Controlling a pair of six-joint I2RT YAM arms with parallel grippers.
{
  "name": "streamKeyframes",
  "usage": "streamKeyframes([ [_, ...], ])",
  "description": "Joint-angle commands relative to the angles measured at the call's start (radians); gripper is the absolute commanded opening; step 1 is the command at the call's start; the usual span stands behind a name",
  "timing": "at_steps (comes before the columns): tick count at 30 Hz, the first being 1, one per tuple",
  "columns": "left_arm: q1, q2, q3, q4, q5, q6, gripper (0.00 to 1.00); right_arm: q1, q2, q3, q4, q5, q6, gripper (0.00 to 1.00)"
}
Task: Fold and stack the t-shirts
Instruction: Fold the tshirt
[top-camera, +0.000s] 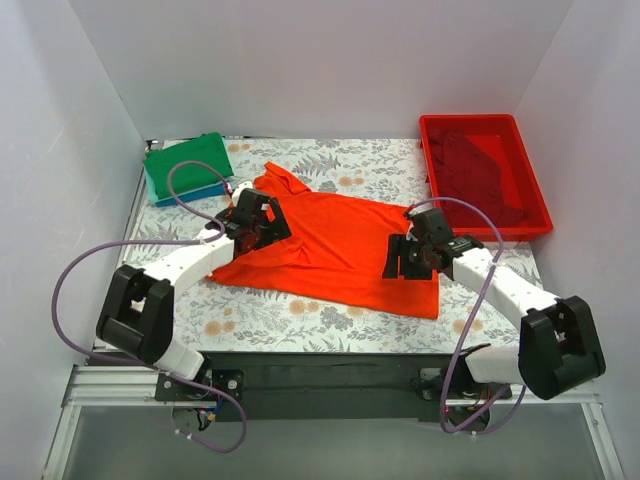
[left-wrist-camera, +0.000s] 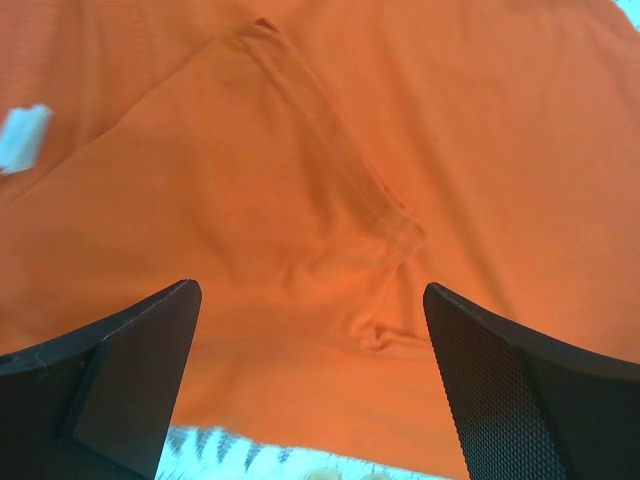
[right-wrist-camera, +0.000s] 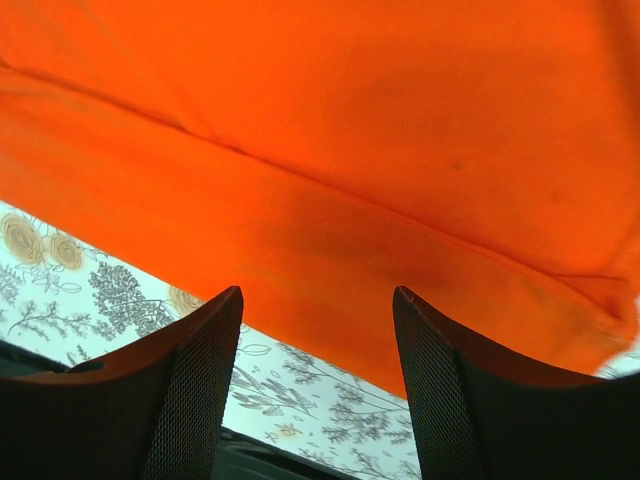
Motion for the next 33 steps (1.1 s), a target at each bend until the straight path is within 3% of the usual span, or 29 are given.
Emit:
streamKeyframes([
  [1,-0.005,0.029,-0.038,0.128,0.025,-0.029,0.93,0.026,0.039,-0.049,0.117,-0.094,0.07,0.68],
  [8,-0.005,0.066,-0.161,0.249,-0.001,-0.024,0.94,0.032,0.11,-0.115,0.165,-0.102,0.056,0.68],
  [17,-0.005,0.01,-0.281,0.18,-0.118,-0.061,0.94,0.04,0.119,-0.187,0.136,-0.126,0.056,0.67],
  [23,-0.005,-0.085,-0.364,0.07,-0.184,-0.164,0.94,0.052,0.029,-0.222,0.039,-0.091,0.066,0.68],
  [33,-0.013,-0.303,-0.456,-0.048,-0.152,-0.275,0.93,0.057,-0.155,-0.33,-0.035,-0.12,0.13,0.69],
])
